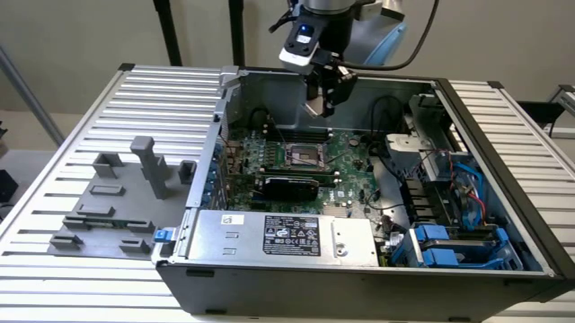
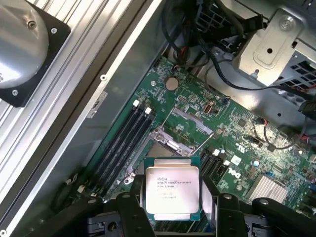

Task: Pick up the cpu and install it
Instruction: 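Place the cpu into insertion slot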

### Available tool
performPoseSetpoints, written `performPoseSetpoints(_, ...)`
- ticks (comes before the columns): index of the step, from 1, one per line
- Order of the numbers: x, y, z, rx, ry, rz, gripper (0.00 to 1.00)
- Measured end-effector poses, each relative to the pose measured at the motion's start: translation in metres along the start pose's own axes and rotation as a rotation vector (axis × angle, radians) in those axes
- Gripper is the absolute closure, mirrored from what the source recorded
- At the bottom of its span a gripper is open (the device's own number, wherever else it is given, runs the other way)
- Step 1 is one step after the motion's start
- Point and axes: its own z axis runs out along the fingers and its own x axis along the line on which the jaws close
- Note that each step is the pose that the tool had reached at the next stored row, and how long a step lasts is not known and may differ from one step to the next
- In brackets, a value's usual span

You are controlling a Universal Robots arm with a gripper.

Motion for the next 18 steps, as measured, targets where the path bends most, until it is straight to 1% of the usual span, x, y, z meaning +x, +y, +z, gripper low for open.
performPoseSetpoints(7, 0.0, -0.0003, 0.0035, 0.0015, -0.0121, 0.126, 0.45)
performPoseSetpoints(11, 0.0, -0.0006, 0.0069, 0.0044, -0.0179, 0.198, 0.45)
performPoseSetpoints(15, 0.0, -0.001, 0.0102, 0.011, -0.0215, 0.263, 0.45)
performPoseSetpoints(17, 0.0, -0.0012, 0.0119, 0.0166, -0.0217, 0.289, 0.45)
performPoseSetpoints(18, 0.0, -0.0013, 0.0127, 0.0204, -0.0213, 0.299, 0.45)
